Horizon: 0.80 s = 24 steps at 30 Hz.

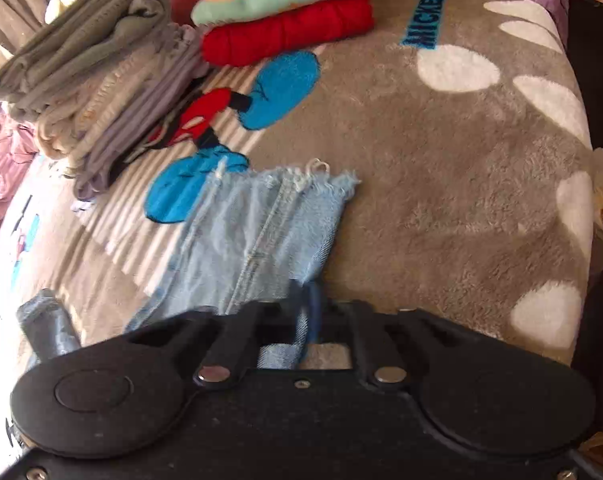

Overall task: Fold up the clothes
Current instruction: 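Lay the frayed denim sleeve over the jacket back with the left gripper, open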

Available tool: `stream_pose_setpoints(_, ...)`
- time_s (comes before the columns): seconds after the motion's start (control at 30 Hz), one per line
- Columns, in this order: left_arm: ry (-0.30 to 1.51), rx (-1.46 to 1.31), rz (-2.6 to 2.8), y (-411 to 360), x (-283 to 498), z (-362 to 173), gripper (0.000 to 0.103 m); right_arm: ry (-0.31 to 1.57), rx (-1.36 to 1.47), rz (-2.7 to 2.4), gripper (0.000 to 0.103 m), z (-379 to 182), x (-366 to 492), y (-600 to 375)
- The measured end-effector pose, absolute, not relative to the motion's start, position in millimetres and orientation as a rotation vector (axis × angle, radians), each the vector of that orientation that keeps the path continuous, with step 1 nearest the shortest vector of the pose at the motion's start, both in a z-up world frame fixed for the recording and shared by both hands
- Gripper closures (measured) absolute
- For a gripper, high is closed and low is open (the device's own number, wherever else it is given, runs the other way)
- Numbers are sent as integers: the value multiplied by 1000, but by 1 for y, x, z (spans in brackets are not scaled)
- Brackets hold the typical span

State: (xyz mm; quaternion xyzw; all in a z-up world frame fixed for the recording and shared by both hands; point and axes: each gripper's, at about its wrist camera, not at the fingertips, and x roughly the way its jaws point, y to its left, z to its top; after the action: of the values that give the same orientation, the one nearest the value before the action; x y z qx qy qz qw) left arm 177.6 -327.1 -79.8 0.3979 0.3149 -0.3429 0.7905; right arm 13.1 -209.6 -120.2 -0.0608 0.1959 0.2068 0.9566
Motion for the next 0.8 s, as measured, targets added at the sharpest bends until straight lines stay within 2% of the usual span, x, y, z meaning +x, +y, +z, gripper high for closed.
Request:
stream_pose_setpoints(0.1, 599, 677, -652, -285, 184, -33, 103, 392, -127, 410, 31, -117, 11, -212)
stream_pose_setpoints(0.2, 549, 387, -536, -200, 193, 23, 103, 372, -117, 387, 31, -111, 9, -216)
stream_pose_setpoints(0.33, 489, 90, -343, -64, 178, 65, 103, 344, -107, 369, 30, -105, 6, -221)
stream_pose_setpoints(0.47, 549, -174, -117, 56, 172, 40, 102, 331, -111, 356, 27, -103, 12, -217)
stream_pose_setpoints(0.53, 648, -295, 13, 102, 176, 6, 87, 334, -118, 356, 27, -103, 16, -214)
stream_pose_setpoints(0.57, 680, -326, 80, 116, 172, -5, 83, 335, -122, 358, 27, -102, 19, -212)
stream_pose_setpoints(0.67, 654, -374, 77, 127, 151, -18, 81, 334, -136, 357, 25, -100, 29, -211)
stream_pose_setpoints(0.7, 654, -362, 55, 120, 151, -18, 75, 344, -131, 357, 24, -101, 34, -213)
stream_pose_setpoints(0.73, 654, -350, 33, 112, 151, -18, 74, 355, -127, 358, 21, -102, 38, -214)
stream_pose_setpoints(0.8, 661, -289, -30, 89, 158, -18, 73, 375, -117, 359, 21, -105, 47, -216)
